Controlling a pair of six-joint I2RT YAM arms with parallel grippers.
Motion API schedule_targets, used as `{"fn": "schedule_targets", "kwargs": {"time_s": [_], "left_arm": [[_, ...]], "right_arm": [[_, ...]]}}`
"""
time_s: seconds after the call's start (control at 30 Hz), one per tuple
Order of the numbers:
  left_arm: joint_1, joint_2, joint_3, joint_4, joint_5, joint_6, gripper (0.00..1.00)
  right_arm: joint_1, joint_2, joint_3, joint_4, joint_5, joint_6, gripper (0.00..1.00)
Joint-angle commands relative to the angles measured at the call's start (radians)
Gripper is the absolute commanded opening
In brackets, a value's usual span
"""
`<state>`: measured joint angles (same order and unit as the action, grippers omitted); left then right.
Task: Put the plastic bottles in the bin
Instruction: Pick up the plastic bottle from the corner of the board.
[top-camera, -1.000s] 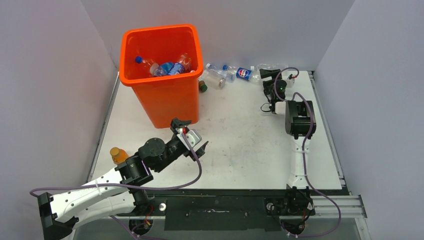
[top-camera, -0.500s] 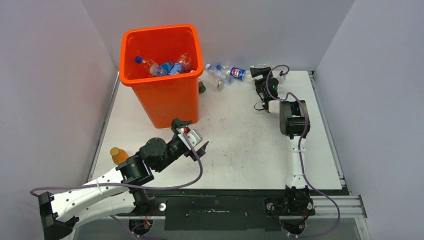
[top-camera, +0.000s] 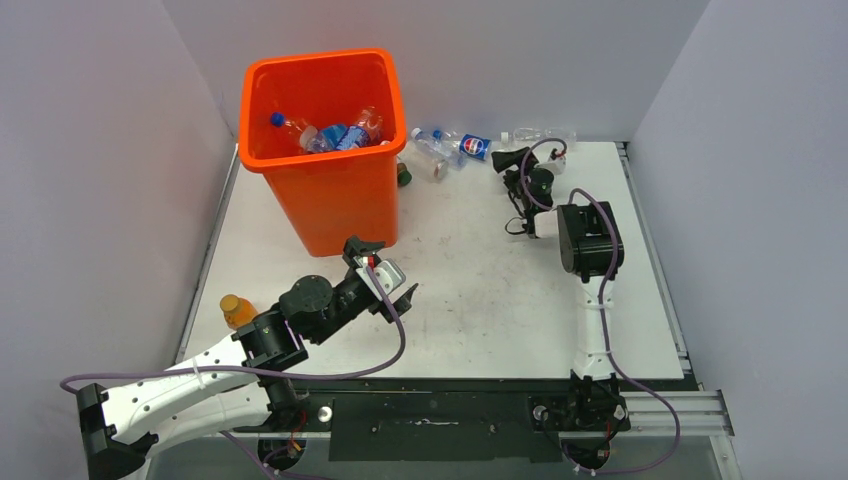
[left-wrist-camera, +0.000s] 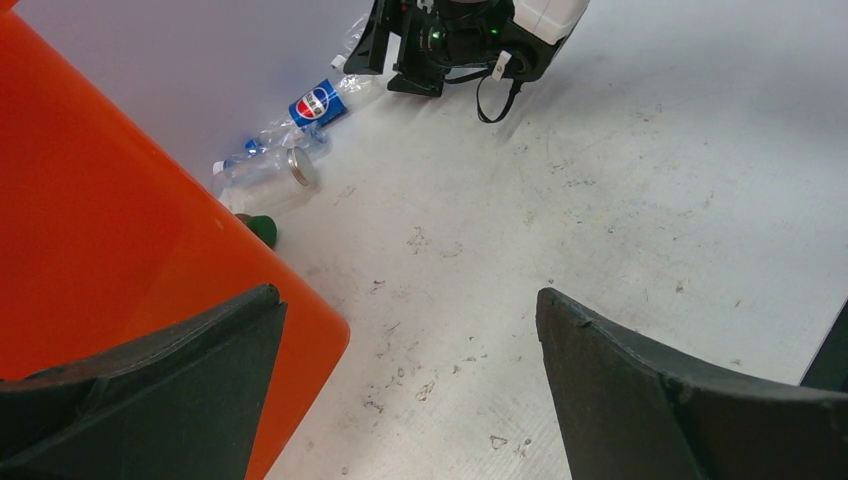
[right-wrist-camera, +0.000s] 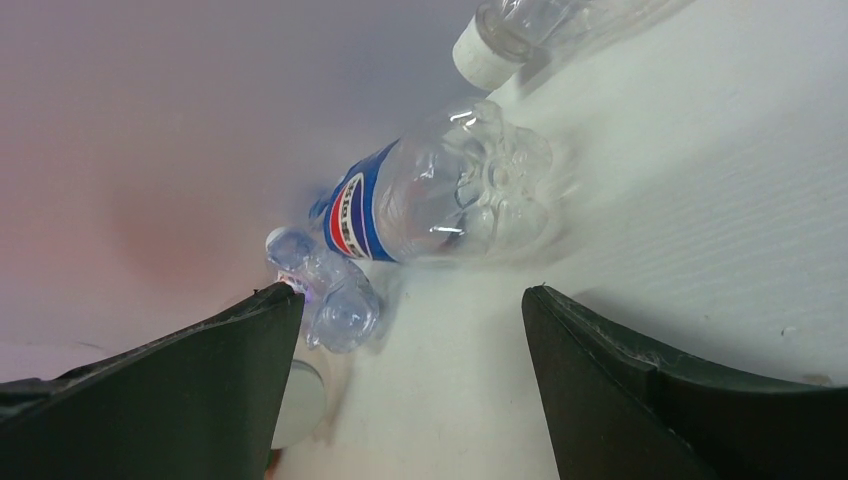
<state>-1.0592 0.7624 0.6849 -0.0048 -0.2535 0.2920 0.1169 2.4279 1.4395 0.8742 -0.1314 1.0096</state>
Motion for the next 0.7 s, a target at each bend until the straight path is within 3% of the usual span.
{"fn": "schedule_targets", "kwargs": {"time_s": [0.0,0.13,0.23,0.67], "left_arm": [[-0.005,-0.008,0.018,0.029,0.016,-0.008,0.96],[-0.009,-0.008,0.018,0.029,0.013,-0.009,0.96],[-0.012,-0.008,0.019,0.027,0.011,-0.007,0.96],[-0.012,0.01,0.015,0.031,0.011,-0.002,0.96]], "right_arm": [[0.013,-0.033,-0.111,-0.011,-0.031,-0.043,0.85],[-0.013,-0.088,-0.137,-0.018,0.001,-0.058,0.95],[-0.042,-0.098,-0.106,-0.054,0.007,-0.059,0.98],[-0.05,0.157,0.341,-0.248,-0.053,-0.075,0.99]]}}
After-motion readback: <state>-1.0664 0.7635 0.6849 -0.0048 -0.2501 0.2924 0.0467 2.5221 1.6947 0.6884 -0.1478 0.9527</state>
